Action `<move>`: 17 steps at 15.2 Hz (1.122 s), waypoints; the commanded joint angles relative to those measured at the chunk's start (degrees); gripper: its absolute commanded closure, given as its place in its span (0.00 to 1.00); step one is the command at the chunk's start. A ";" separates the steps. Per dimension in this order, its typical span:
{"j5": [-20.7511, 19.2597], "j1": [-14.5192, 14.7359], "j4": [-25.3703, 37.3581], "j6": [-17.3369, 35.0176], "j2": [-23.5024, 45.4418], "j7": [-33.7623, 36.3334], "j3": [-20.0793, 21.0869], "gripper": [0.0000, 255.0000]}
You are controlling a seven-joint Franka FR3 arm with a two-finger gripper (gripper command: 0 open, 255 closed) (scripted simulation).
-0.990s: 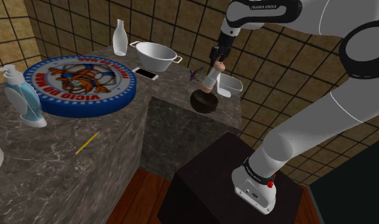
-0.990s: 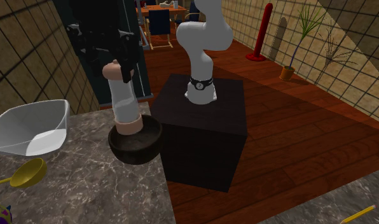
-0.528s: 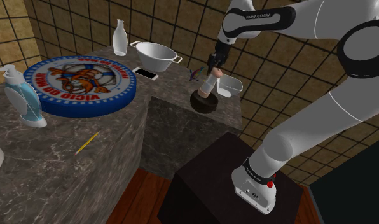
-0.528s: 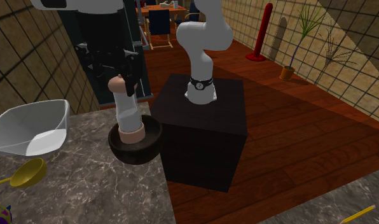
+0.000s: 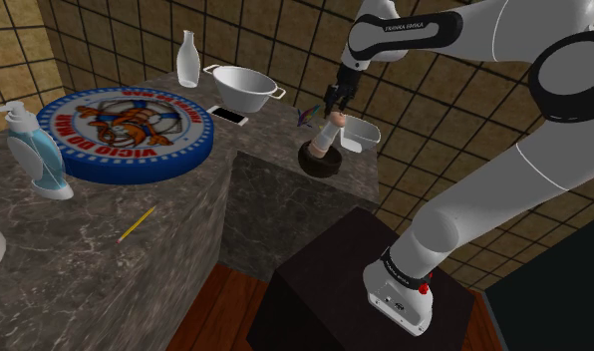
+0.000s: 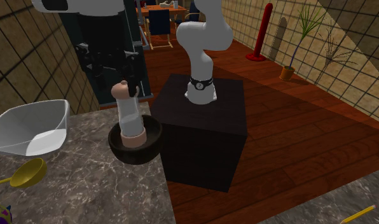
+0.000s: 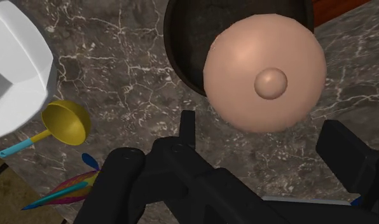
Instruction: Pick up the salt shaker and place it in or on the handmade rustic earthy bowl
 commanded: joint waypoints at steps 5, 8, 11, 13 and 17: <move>0.00 0.00 0.00 0.00 0.00 0.00 0.00 0.00; 0.10 0.15 4.52 -5.78 -1.26 0.00 0.31 0.00; 0.13 0.19 5.81 -7.30 -1.49 -0.01 0.39 0.00; 0.13 0.19 5.82 -7.30 -1.48 -0.01 0.38 0.00; 0.13 0.19 5.82 -7.30 -1.48 -0.01 0.38 0.00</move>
